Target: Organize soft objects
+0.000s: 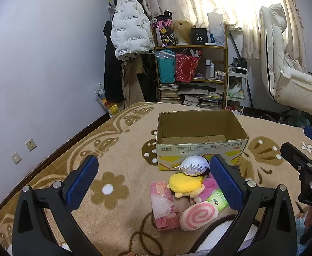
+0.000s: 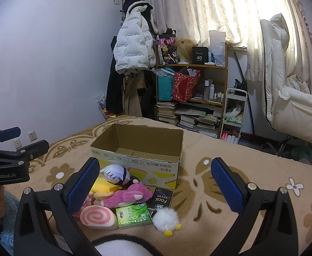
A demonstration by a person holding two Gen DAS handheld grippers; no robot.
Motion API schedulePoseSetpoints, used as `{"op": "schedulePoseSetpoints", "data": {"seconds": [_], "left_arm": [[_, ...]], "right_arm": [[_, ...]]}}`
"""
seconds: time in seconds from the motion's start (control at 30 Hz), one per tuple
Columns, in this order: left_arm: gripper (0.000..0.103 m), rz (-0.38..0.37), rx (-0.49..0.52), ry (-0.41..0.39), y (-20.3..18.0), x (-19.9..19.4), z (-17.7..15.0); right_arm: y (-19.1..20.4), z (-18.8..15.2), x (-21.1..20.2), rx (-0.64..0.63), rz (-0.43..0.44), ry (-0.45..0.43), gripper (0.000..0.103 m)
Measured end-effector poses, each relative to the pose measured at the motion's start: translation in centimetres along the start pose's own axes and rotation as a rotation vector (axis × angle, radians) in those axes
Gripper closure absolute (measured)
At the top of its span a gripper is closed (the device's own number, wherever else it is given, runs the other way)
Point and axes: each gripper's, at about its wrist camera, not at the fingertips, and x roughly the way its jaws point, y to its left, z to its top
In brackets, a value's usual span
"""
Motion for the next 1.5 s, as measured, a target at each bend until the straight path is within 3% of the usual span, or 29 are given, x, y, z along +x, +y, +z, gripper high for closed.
{"op": "schedulePoseSetpoints", "data": {"seconds": [1.5], "left_arm": [[0.000, 0.003, 0.006, 0.010, -0.3, 0.2, -0.8]], "right_arm": [[-0.2, -0.3, 0.2, -0.001, -0.005, 0.007, 0.000]]}}
